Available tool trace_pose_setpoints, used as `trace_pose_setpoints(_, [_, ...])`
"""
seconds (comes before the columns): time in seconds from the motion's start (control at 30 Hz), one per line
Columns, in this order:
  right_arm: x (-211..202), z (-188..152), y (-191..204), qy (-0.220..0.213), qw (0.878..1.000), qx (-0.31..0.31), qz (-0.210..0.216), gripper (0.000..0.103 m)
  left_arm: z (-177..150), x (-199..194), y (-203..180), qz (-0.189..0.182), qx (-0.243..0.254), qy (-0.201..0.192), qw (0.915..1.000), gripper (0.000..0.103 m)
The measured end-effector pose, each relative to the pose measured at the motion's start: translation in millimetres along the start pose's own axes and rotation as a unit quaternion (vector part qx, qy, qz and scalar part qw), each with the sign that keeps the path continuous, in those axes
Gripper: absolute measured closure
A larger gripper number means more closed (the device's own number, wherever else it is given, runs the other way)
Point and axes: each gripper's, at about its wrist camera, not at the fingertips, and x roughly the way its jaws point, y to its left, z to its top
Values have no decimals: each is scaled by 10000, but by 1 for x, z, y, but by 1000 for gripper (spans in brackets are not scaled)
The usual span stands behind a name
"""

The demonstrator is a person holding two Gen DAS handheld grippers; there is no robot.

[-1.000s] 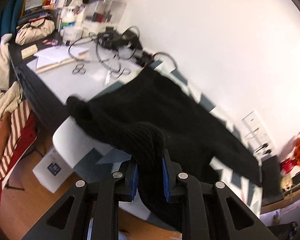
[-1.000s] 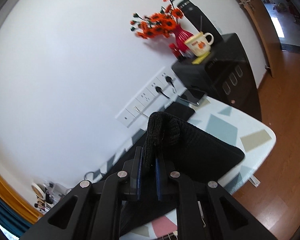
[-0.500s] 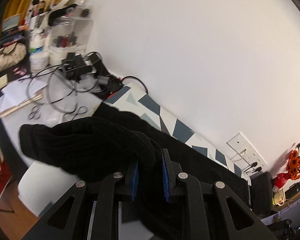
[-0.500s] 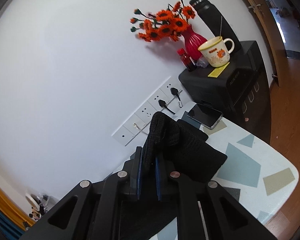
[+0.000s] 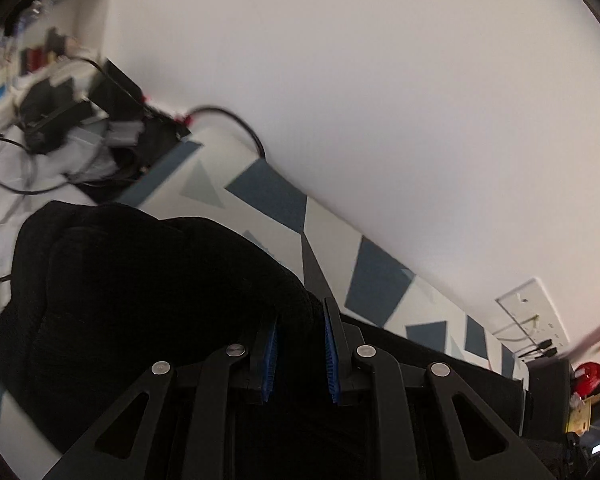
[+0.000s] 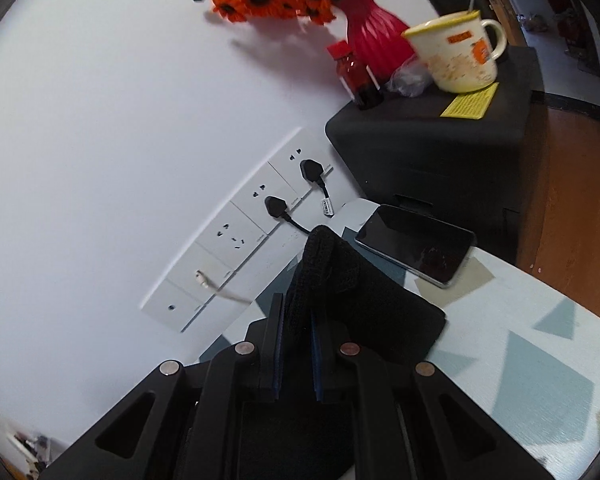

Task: Fold clothes

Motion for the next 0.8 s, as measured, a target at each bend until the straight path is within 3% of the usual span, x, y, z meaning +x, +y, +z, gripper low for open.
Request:
trace_pose_setpoints(0.1, [40,5,8,91,9998,-59,-175,93,15,36,-6,53,2,176,9998,84])
trace_pose_setpoints(0.33, [130,8,23,394,9970,-362,-568,93,25,71,-22,250,387,341,9984,83])
trace_pose_setpoints(0.43, [166,6,26,534,9948,-485,-716,92,29,86,-29,334,552,411,9971,73])
trace_pose_setpoints(0.5, [190,4,23,758,9921,-493,-872,92,32,95,-33,391,662,458,9960,52])
trace_pose_setpoints(0.53, [199,3,21,884,9905,-487,-932,91,33,99,-39,421,828,534,9942,46])
trace_pose_setpoints(0.6, [214,1,18,1184,9862,-503,-1044,79,33,100,-56,567,1425,736,9854,39])
trace_pose_setpoints(0.63, [218,2,16,1286,9849,-508,-1043,65,32,99,-63,675,1724,806,9794,39])
trace_pose_setpoints(0.67, [216,5,15,1308,9847,-503,-1034,42,31,97,-70,756,2006,854,9730,39])
trace_pose_setpoints(0.73, [209,12,14,1218,9867,-370,-1008,24,29,83,-78,726,2391,791,9651,39])
trace_pose_setpoints(0.8, [190,22,10,1103,9904,-257,-793,22,26,61,-86,614,2674,629,9596,39])
